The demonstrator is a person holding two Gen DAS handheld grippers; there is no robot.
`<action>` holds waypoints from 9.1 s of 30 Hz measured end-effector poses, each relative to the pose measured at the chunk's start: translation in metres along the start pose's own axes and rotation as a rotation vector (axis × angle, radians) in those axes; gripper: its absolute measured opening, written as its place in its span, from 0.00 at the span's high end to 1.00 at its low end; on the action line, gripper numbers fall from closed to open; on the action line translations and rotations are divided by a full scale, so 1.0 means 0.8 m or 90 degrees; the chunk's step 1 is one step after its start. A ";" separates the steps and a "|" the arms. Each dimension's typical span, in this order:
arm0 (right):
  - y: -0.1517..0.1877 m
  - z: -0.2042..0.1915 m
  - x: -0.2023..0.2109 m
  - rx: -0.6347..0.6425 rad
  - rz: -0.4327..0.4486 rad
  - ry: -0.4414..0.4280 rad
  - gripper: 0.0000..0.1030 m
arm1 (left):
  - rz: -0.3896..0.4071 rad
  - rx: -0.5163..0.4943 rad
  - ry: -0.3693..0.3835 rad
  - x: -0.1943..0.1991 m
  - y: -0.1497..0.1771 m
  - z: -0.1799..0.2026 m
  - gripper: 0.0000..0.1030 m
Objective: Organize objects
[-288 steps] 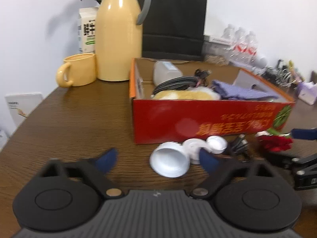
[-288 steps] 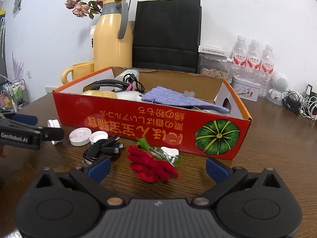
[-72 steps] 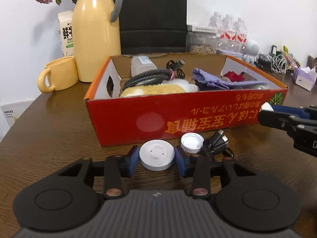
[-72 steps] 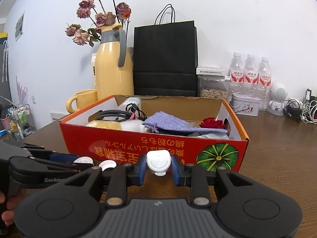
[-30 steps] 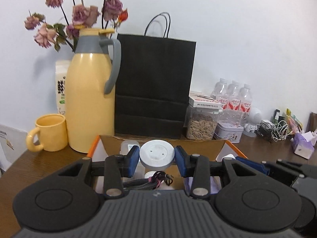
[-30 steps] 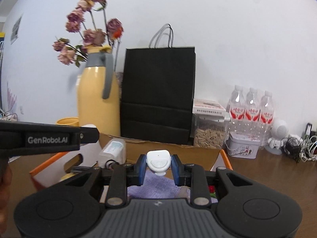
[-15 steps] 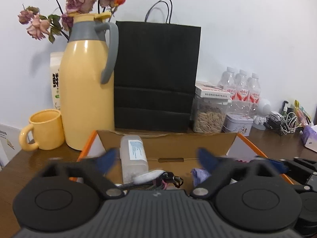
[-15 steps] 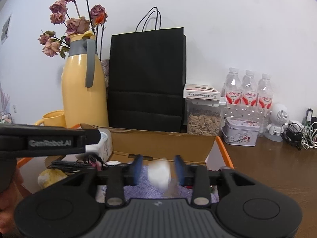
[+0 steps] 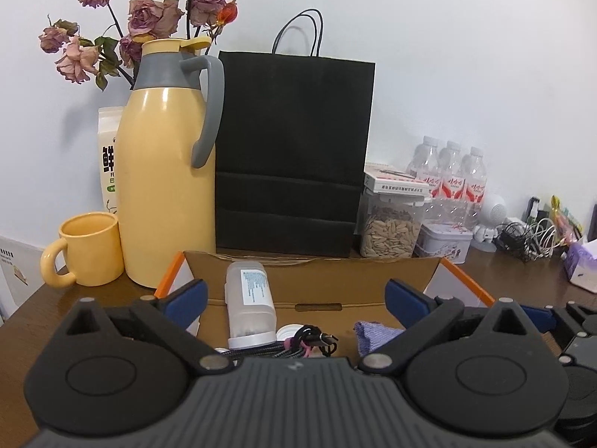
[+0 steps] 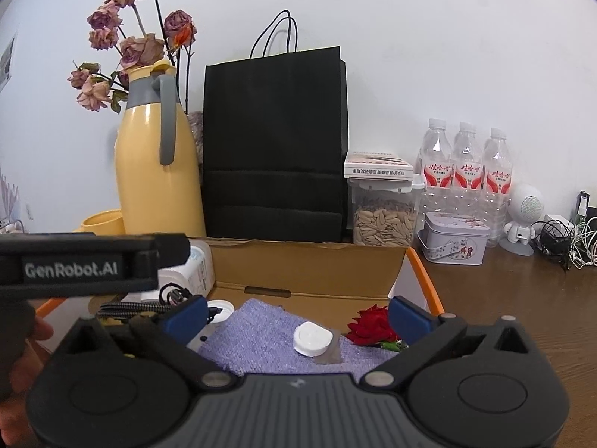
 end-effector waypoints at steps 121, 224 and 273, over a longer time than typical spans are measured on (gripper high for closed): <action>0.059 -0.008 0.137 -0.007 -0.017 -0.034 0.55 | -0.203 -0.054 -0.039 0.070 0.135 0.009 0.37; -0.028 -0.028 0.126 0.021 0.050 -0.015 0.00 | 0.020 -0.015 -0.064 0.145 -0.014 -0.050 0.00; 0.055 -0.063 0.285 -0.024 -0.059 -0.013 0.00 | -0.099 -0.037 -0.074 0.311 0.085 -0.067 0.00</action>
Point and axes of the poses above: each gripper's, at about its wrist camera, not at the fingertips, and x roughly against the way its jaws point, z to its right, y to its underside, the point moved 7 cm from there along -x, roughly the way its jaws point, and after that the axes turned 11 degrees about z, right-handed, at the moved point
